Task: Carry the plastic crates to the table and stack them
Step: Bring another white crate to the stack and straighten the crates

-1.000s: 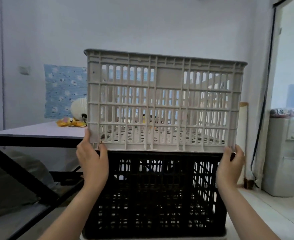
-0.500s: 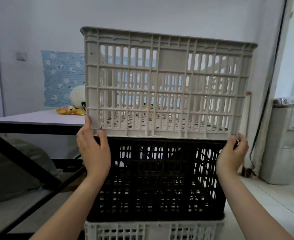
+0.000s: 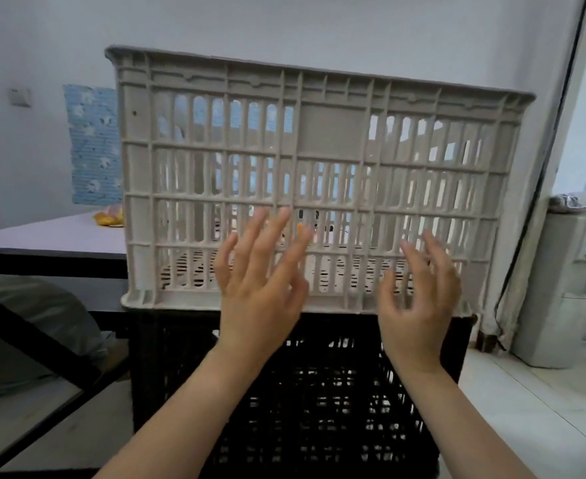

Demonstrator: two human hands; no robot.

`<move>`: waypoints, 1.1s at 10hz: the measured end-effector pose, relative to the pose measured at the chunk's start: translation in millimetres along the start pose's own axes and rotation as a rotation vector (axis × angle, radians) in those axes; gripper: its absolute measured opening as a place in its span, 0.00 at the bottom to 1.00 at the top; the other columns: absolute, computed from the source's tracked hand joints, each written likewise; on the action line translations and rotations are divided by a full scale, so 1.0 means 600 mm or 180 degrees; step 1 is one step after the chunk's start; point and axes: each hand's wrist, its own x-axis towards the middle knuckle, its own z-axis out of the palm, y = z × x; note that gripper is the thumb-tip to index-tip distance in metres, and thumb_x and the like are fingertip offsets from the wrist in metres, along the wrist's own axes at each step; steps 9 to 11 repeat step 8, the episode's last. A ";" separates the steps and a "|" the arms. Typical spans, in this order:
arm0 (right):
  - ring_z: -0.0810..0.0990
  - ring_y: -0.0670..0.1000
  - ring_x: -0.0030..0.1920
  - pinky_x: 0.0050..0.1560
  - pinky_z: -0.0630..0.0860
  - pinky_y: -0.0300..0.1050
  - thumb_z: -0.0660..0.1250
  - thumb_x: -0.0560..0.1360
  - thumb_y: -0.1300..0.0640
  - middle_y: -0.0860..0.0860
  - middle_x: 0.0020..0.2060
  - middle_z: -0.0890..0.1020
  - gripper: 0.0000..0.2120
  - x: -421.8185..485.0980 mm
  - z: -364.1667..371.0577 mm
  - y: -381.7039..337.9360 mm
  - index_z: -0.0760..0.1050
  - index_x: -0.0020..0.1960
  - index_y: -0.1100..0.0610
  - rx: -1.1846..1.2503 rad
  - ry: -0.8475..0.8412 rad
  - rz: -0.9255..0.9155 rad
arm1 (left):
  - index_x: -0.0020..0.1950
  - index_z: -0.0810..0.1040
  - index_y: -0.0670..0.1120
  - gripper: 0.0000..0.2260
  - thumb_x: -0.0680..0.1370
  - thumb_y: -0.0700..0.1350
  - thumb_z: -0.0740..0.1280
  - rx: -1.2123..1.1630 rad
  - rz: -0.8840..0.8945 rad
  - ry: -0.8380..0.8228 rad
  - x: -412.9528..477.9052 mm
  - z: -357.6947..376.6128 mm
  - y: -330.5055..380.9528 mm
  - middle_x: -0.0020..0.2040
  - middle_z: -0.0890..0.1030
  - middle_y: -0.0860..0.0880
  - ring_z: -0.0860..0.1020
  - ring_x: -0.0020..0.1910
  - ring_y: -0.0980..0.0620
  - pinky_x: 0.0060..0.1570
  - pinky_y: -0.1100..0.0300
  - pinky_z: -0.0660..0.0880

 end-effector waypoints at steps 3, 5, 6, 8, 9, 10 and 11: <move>0.78 0.57 0.56 0.61 0.72 0.49 0.66 0.75 0.64 0.60 0.56 0.80 0.09 0.181 0.024 -0.068 0.81 0.53 0.65 -0.0042 -0.0651 -0.0287 | 0.60 0.83 0.49 0.15 0.79 0.44 0.59 -0.0089 0.0475 -0.0450 0.197 0.033 0.048 0.63 0.81 0.51 0.72 0.68 0.50 0.66 0.49 0.65; 0.80 0.56 0.50 0.55 0.75 0.50 0.60 0.79 0.58 0.57 0.52 0.81 0.09 0.333 0.000 -0.118 0.77 0.53 0.61 0.0053 -0.1162 -0.0415 | 0.59 0.81 0.48 0.13 0.79 0.46 0.61 -0.0340 0.0639 -0.0540 0.350 -0.001 0.026 0.64 0.79 0.49 0.72 0.67 0.50 0.66 0.49 0.66; 0.79 0.56 0.52 0.57 0.75 0.50 0.63 0.75 0.60 0.57 0.53 0.81 0.09 0.424 -0.008 -0.141 0.79 0.52 0.61 0.0026 -0.1419 -0.0487 | 0.62 0.76 0.47 0.14 0.80 0.46 0.57 -0.0301 0.0615 -0.0690 0.428 -0.020 0.017 0.62 0.80 0.49 0.72 0.66 0.49 0.65 0.49 0.66; 0.73 0.49 0.61 0.65 0.72 0.45 0.65 0.73 0.56 0.49 0.61 0.75 0.18 0.613 0.015 -0.179 0.75 0.64 0.55 0.0174 -0.2585 -0.0056 | 0.63 0.77 0.48 0.20 0.72 0.45 0.59 -0.0209 0.0015 -0.2249 0.607 -0.049 -0.024 0.60 0.80 0.51 0.74 0.63 0.48 0.63 0.54 0.67; 0.73 0.49 0.61 0.65 0.72 0.45 0.65 0.73 0.56 0.49 0.61 0.75 0.18 0.613 0.015 -0.179 0.75 0.64 0.55 0.0174 -0.2585 -0.0056 | 0.63 0.77 0.48 0.20 0.72 0.45 0.59 -0.0209 0.0015 -0.2249 0.607 -0.049 -0.024 0.60 0.80 0.51 0.74 0.63 0.48 0.63 0.54 0.67; 0.73 0.49 0.61 0.65 0.72 0.45 0.65 0.73 0.56 0.49 0.61 0.75 0.18 0.613 0.015 -0.179 0.75 0.64 0.55 0.0174 -0.2585 -0.0056 | 0.63 0.77 0.48 0.20 0.72 0.45 0.59 -0.0209 0.0015 -0.2249 0.607 -0.049 -0.024 0.60 0.80 0.51 0.74 0.63 0.48 0.63 0.54 0.67; 0.73 0.49 0.61 0.65 0.72 0.45 0.65 0.73 0.56 0.49 0.61 0.75 0.18 0.613 0.015 -0.179 0.75 0.64 0.55 0.0174 -0.2585 -0.0056 | 0.63 0.77 0.48 0.20 0.72 0.45 0.59 -0.0209 0.0015 -0.2249 0.607 -0.049 -0.024 0.60 0.80 0.51 0.74 0.63 0.48 0.63 0.54 0.67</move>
